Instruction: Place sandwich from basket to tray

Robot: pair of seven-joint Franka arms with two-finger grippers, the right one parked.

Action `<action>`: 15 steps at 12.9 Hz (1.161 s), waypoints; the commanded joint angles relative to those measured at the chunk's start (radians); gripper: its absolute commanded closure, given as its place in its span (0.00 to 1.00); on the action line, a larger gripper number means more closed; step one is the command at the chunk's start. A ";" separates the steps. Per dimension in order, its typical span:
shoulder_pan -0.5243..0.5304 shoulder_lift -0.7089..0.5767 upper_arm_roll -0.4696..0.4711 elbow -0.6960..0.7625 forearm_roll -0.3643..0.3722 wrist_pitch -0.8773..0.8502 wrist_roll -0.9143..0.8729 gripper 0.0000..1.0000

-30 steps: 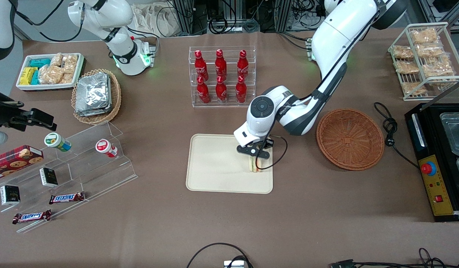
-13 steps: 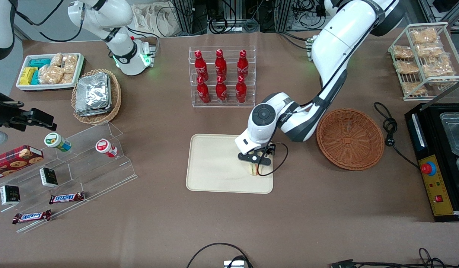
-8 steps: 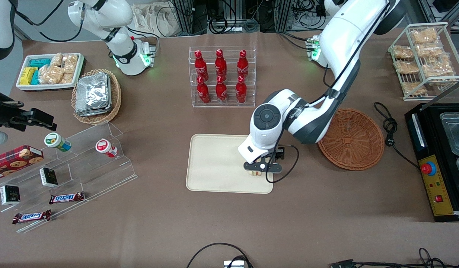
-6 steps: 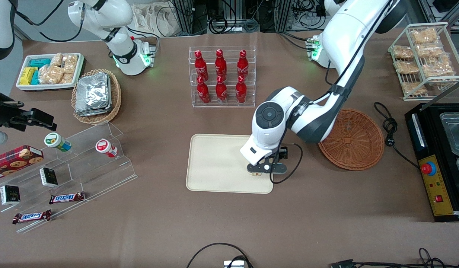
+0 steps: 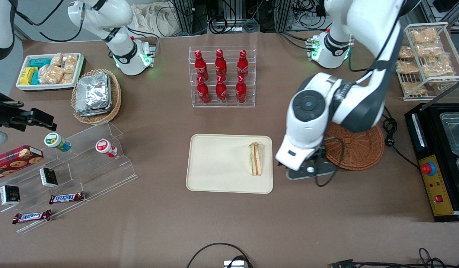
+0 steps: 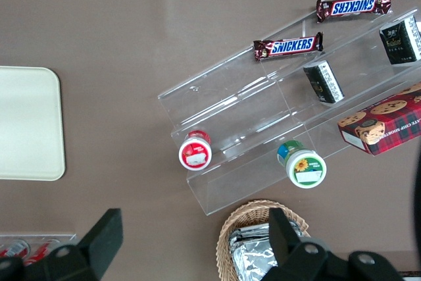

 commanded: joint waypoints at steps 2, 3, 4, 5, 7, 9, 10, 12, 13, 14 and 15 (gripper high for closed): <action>0.028 -0.052 -0.004 -0.015 0.002 -0.068 -0.012 0.00; 0.043 -0.060 -0.004 -0.015 0.000 -0.086 -0.012 0.00; 0.072 -0.061 -0.007 -0.015 0.000 -0.092 -0.010 0.00; 0.078 -0.073 -0.007 -0.016 0.000 -0.094 0.006 0.00; 0.101 -0.098 0.003 -0.018 -0.027 -0.114 0.095 0.00; 0.149 -0.148 0.007 -0.044 -0.085 -0.122 0.189 0.00; 0.152 -0.187 0.041 -0.071 -0.104 -0.123 0.241 0.00; 0.150 -0.289 0.114 -0.166 -0.168 -0.122 0.372 0.00; 0.150 -0.332 0.149 -0.197 -0.190 -0.126 0.435 0.00; 0.150 -0.371 0.170 -0.222 -0.200 -0.140 0.480 0.00; 0.152 -0.400 0.186 -0.234 -0.217 -0.163 0.535 0.00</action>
